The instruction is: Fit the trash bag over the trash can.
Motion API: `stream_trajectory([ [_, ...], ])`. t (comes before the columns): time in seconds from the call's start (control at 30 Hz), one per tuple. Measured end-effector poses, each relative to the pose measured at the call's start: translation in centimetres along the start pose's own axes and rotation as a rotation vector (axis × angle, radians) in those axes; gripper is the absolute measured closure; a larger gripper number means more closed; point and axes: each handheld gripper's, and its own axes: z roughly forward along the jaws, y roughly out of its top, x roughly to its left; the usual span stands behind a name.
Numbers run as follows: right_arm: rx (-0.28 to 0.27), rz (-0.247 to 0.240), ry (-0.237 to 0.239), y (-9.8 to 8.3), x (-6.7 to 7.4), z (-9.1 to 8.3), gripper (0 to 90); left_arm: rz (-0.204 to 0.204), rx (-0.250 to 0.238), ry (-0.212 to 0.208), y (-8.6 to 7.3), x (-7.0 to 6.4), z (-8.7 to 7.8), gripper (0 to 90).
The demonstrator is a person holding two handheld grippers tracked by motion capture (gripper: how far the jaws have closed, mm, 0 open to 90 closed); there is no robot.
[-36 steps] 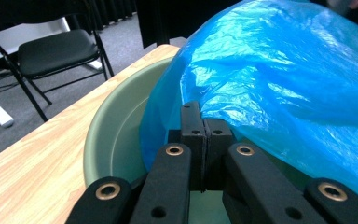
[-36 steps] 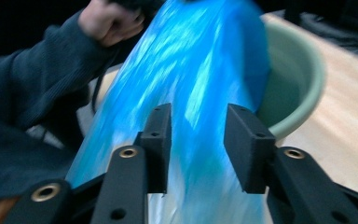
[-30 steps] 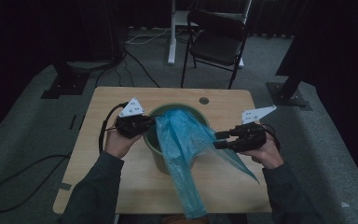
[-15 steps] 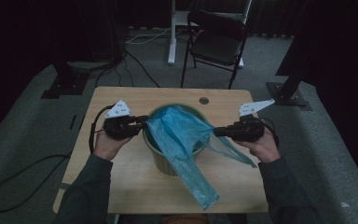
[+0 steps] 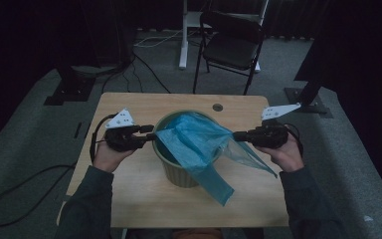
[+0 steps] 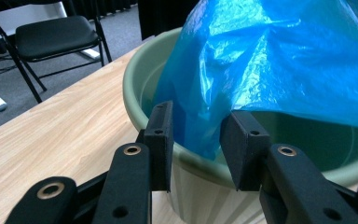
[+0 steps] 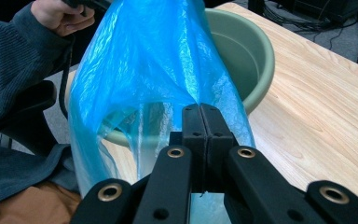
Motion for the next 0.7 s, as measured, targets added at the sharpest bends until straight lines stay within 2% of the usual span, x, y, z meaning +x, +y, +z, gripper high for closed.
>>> stream_trajectory([
  [0.2,0.0,0.013,-0.005,-0.2,-0.2,-0.2,90.0,-0.007,-0.017,0.005,0.0,0.1,-0.5,65.1],
  [0.43,0.006,0.01,-0.008,-0.1,0.0,0.4,90.0,0.007,-0.068,0.028,2.3,-0.1,-0.5,67.3],
  [0.67,-0.004,0.022,-0.014,-0.3,-0.3,-0.1,90.0,-0.006,-0.047,0.039,1.6,0.2,-0.6,66.6],
  [0.7,-0.008,0.028,-0.017,-0.4,-0.4,-0.4,90.0,-0.025,-0.047,0.044,0.9,0.6,-0.7,65.9],
])
